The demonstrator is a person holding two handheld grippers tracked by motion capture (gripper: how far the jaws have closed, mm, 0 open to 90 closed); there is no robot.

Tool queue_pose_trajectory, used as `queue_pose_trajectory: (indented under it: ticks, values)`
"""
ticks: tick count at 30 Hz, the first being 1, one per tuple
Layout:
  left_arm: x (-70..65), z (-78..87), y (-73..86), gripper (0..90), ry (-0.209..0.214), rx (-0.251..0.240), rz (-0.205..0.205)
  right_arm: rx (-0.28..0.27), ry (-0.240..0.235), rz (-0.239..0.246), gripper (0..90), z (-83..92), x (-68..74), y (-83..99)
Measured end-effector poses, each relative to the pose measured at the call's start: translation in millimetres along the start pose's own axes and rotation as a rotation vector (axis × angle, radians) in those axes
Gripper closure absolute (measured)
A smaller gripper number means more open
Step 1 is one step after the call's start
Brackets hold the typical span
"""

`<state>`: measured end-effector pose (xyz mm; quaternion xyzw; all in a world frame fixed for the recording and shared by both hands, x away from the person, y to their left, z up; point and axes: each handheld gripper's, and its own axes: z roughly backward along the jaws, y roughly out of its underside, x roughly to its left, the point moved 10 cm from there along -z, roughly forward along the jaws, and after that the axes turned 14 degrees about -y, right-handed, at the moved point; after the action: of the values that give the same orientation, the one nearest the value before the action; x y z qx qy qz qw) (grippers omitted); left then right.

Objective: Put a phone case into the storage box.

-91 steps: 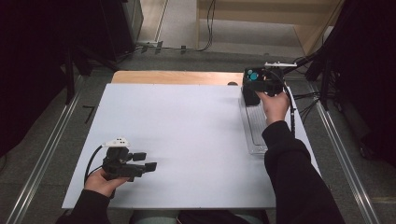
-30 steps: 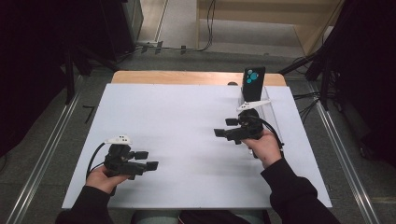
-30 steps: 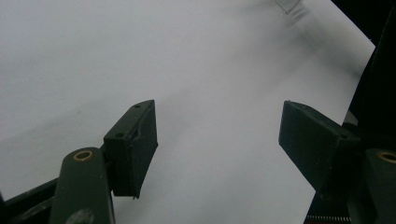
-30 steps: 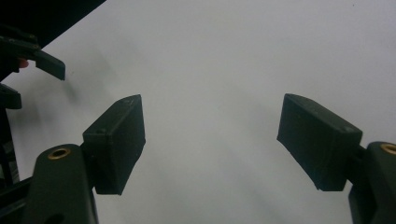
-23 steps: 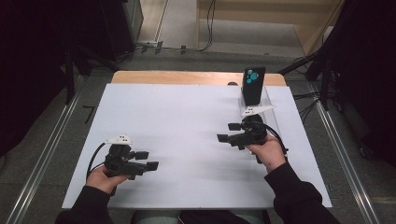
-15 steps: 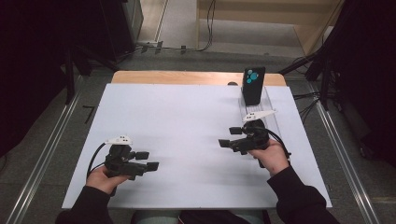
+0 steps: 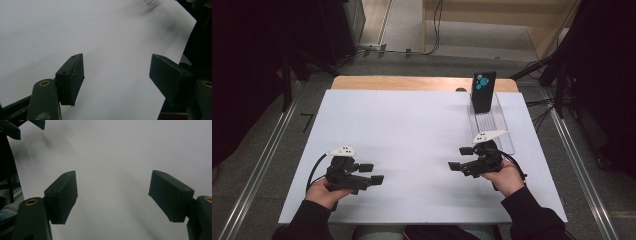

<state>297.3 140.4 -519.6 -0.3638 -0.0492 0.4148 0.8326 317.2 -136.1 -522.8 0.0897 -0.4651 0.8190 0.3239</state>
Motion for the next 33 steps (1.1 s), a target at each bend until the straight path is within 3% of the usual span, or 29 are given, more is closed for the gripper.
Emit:
queue_pose_trajectory:
  ticks: [12, 24, 33]
  values:
    - [-4.2, 3.5, 3.3, 28.3, 0.016, -0.004, -0.021, 0.013, -0.001, 0.003, 21.1, 12.9, 5.1, 20.5]
    - [-6.4, 4.0, 5.2, 28.3, 0.022, 0.000, -0.025, 0.018, 0.029, 0.003, 21.1, 27.5, 1.1, 37.0]
    - [-6.2, 4.4, 7.0, 28.3, 0.020, 0.005, -0.026, 0.014, 0.058, -0.026, 21.1, 38.6, -4.9, 52.1]
